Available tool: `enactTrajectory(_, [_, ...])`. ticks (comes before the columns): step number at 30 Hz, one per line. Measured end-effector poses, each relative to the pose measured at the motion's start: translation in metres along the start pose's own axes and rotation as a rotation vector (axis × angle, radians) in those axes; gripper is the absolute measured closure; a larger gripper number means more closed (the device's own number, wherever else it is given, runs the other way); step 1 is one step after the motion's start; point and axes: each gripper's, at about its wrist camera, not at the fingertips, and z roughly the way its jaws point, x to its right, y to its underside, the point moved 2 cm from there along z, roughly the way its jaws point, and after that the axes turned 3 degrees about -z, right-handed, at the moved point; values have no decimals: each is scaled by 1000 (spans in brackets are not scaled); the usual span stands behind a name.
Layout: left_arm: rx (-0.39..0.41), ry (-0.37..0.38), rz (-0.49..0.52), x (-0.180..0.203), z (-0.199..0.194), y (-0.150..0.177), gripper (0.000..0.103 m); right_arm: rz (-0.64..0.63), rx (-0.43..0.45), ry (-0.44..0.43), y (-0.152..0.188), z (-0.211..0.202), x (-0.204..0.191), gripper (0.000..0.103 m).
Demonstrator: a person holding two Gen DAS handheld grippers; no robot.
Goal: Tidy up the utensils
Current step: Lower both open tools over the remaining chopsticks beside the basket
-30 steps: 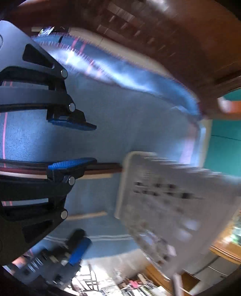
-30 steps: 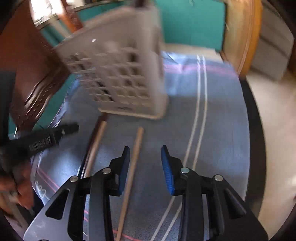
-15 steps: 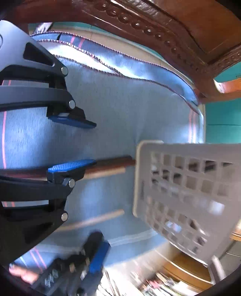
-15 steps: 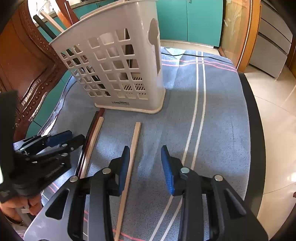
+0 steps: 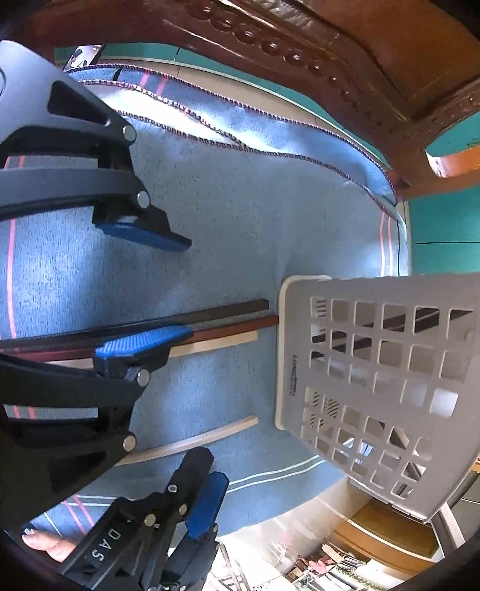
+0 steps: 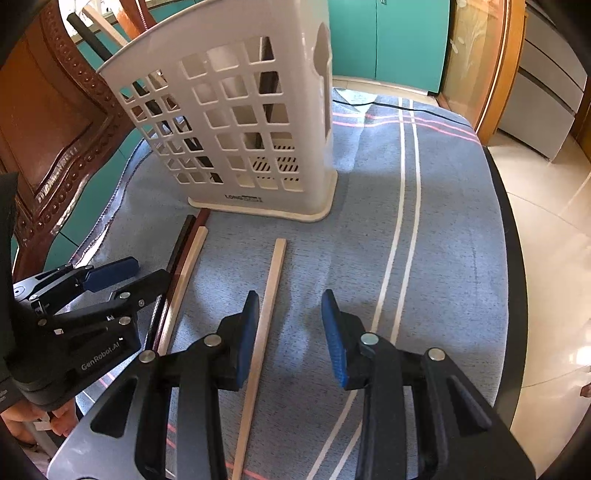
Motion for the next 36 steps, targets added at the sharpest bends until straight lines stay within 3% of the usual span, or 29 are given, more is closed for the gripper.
enactTrajectory(7, [11, -39, -34, -5, 3, -7, 58, -31, 0, -6, -5, 8, -13, 68])
enactTrajectory(11, [7, -63, -21, 0, 11, -10, 57, -51, -5, 44, -5, 21, -17, 68])
enactTrajectory(12, [7, -65, -16, 1, 11, -10, 59, -63, -1, 67, -6, 23, -18, 75])
enactTrajectory(14, [-4, -35, -3, 2, 8, -8, 78, -63, 1, 88, -6, 23, -17, 91])
enactTrajectory(19, [-8, -20, 18, 4, 0, -2, 84, -1, -15, 56, -5, 21, 0, 93])
enactTrajectory(21, [-7, -29, 4, 2, 3, -2, 81, 5, -13, 56, -5, 22, 2, 92])
enactTrajectory(23, [-3, -57, -8, 3, 6, -4, 67, -5, -10, 61, -6, 22, 0, 88])
enactTrajectory(36, [3, -98, -21, 3, 16, -14, 57, -63, 18, 127, -3, 29, -17, 79])
